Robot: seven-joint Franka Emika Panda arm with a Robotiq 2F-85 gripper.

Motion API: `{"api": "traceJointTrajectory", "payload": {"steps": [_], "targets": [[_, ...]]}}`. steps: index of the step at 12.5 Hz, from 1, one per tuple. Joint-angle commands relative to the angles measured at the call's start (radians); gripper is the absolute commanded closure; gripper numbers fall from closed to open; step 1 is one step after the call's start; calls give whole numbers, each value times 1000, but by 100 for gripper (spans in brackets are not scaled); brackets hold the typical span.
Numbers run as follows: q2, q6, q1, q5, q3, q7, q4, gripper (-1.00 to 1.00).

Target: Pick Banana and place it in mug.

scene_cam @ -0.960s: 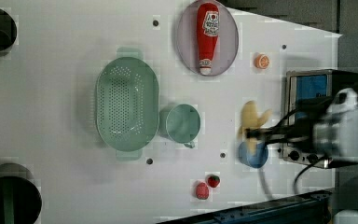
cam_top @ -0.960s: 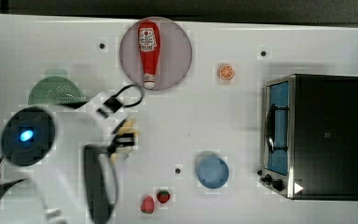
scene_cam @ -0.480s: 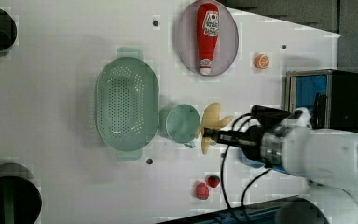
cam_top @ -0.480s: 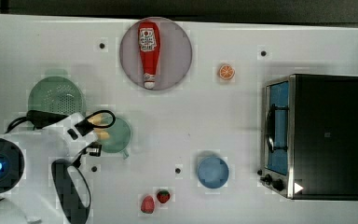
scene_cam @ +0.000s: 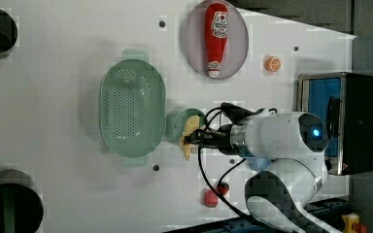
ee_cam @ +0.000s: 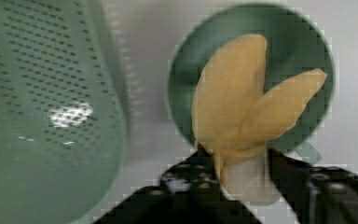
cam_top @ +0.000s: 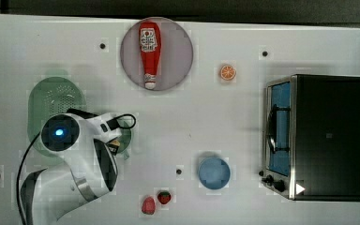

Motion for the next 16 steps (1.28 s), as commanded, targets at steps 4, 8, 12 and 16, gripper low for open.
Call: {"api": "traceJointTrajectory", "payload": {"steps": [4,8,12,16], "targets": [[-85,99,2,15,-41,37,-21,-100],[-179,63,-10,16,-82,37,9,-100],[-350,-278,-32,16,-223,34,124,-100],[-420,-498,-48,-14,-408,29,303,-100]]}}
